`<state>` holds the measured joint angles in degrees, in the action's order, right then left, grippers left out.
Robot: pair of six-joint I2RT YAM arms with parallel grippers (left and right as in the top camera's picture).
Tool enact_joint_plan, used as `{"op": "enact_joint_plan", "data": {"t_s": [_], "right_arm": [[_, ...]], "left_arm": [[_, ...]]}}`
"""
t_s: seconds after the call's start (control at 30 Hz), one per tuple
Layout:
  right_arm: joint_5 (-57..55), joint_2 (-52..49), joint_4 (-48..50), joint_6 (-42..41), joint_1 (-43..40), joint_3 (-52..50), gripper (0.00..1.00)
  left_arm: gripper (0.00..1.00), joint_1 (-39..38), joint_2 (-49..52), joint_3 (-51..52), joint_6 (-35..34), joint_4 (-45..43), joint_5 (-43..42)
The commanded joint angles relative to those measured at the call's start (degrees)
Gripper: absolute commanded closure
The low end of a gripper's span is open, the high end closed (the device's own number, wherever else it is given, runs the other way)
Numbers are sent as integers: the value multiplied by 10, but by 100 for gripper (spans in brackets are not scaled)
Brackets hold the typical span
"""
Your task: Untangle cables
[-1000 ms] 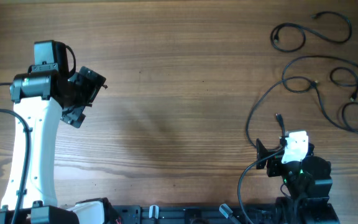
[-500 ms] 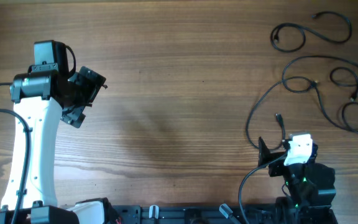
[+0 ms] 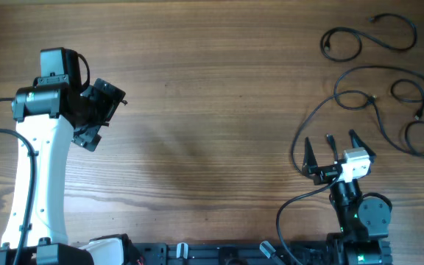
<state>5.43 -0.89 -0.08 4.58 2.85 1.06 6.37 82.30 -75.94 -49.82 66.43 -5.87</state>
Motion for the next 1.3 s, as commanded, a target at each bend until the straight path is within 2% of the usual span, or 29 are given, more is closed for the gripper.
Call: {"op": "enact_joint_plan", "data": {"t_s": [0.0, 0.1, 0.23, 0.47, 0.6, 0.63, 0.7, 0.73, 0.8, 0.87, 1.0, 1.27], "right_arm": [[-40, 7, 37, -7, 2, -8, 0], [-44, 7, 83, 0, 1, -8, 0], [-43, 7, 2, -7, -8, -8, 0], [-57, 7, 2, -18, -16, -8, 0], [-83, 7, 5, -105, -16, -8, 0], [-80, 7, 5, -92, -16, -8, 0], [-43, 7, 0, 6, -16, -8, 0], [-44, 7, 0, 21, -16, -8, 0], [-54, 7, 1, 17, -16, -8, 0], [-49, 7, 0, -59, -16, -8, 0], [-49, 7, 0, -77, -16, -8, 0], [-45, 7, 0, -6, -16, -8, 0]], "left_arm": [[0, 2, 3, -1, -1, 0, -1], [0, 2, 3, -1, -1, 0, -1], [0, 2, 3, -1, -1, 0, -1], [0, 2, 3, -1, -1, 0, -1], [0, 2, 3, -1, -1, 0, -1], [0, 2, 3, -1, -1, 0, -1], [0, 2, 3, -1, -1, 0, -1], [0, 2, 3, -1, -1, 0, -1], [0, 2, 3, -1, -1, 0, 0], [0, 2, 3, -1, -1, 0, -1], [0, 2, 3, -1, -1, 0, -1], [0, 2, 3, -1, -1, 0, -1]]}}
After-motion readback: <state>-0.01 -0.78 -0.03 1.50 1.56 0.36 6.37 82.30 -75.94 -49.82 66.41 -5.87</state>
